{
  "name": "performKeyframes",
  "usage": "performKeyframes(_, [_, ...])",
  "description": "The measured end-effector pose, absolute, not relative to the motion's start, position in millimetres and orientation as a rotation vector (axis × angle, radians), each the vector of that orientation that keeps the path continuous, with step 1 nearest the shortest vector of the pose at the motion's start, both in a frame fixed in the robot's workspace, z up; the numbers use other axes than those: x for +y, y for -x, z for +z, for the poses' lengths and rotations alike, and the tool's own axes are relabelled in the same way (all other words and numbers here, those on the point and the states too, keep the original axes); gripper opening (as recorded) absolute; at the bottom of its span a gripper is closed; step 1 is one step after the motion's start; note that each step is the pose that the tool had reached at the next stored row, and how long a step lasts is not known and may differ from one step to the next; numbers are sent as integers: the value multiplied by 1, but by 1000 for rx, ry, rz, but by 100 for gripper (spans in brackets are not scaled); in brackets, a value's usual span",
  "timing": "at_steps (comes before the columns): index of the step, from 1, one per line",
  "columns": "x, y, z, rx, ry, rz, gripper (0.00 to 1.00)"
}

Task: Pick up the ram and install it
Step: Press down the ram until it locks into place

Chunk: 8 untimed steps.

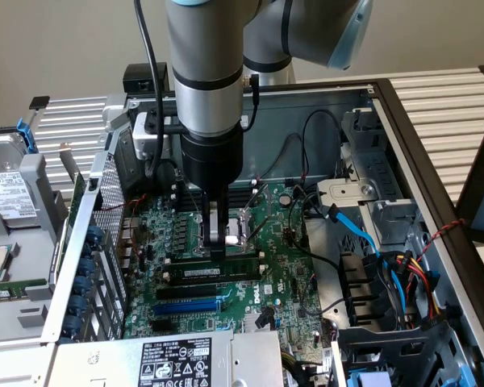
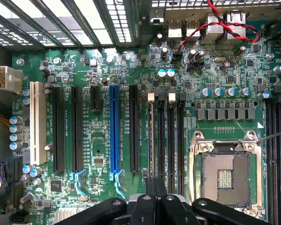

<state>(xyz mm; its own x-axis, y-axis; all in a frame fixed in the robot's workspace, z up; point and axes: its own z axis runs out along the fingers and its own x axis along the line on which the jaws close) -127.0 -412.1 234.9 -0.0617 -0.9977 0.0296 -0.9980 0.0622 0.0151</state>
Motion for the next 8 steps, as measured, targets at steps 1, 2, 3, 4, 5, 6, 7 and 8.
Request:
performKeyframes(1, [-412,127,235,-2266,-2130,14,11])
performKeyframes(2, [-412,127,235,-2266,-2130,14,11])
performKeyframes(3, [-412,127,235,-2266,-2130,14,11])
performKeyframes(4, [-412,127,235,-2266,-2130,15,11])
performKeyframes(5, [-412,127,234,-2266,-2130,14,11])
performKeyframes(6, [-412,127,234,-2266,-2130,14,11])
performKeyframes(7, [-412,127,234,-2266,-2130,14,11])
performKeyframes(8, [-412,127,233,-2266,-2130,14,11])
